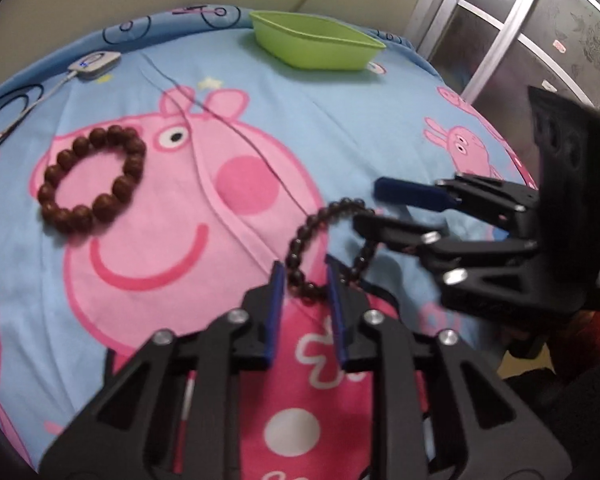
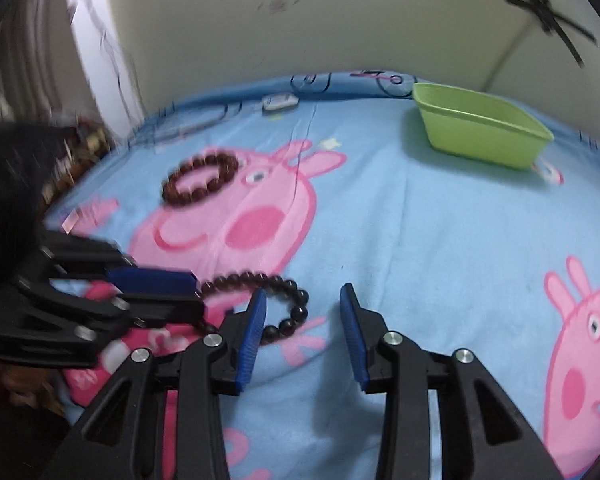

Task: Organize jewelry
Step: 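Close the left gripper on the dark bead strand beside the right gripper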

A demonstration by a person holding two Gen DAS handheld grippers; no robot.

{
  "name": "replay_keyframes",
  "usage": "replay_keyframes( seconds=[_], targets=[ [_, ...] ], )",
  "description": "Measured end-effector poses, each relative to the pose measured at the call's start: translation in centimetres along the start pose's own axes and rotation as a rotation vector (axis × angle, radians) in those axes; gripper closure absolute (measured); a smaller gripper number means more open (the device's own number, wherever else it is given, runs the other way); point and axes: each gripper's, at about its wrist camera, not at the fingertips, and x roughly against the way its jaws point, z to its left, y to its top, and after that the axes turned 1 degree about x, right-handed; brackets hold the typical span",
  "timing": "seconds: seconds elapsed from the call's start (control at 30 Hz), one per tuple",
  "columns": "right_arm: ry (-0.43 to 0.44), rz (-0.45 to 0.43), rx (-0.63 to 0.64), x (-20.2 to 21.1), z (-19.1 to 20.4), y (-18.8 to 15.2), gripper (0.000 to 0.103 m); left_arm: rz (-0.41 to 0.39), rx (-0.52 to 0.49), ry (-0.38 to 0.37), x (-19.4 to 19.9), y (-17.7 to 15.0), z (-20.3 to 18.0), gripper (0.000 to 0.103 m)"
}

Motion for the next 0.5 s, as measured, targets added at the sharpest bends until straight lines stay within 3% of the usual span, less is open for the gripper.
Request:
replay_keyframes(
  seconds=[0.07, 0.27, 0.5],
  targets=[
    [0.017, -0.001, 0.018, 0.0, 0.1, -0.1, 0.103, -0.015, -0.008, 0.012, -0.1, -0.1, -0.4, 0.091],
    [0.101, -0.040, -0.068, 0.9, -1.3, 0.0, 0.103, -0.042, -0.002, 0.004, 0.5, 2.0, -0.2, 0.095],
    [0.084, -0.158, -0.171, 3.3, -5.4, 2.7, 0.103, -0.101, -0.054, -0.023, 0.2, 8.5, -1.1, 0.095]
  ],
)
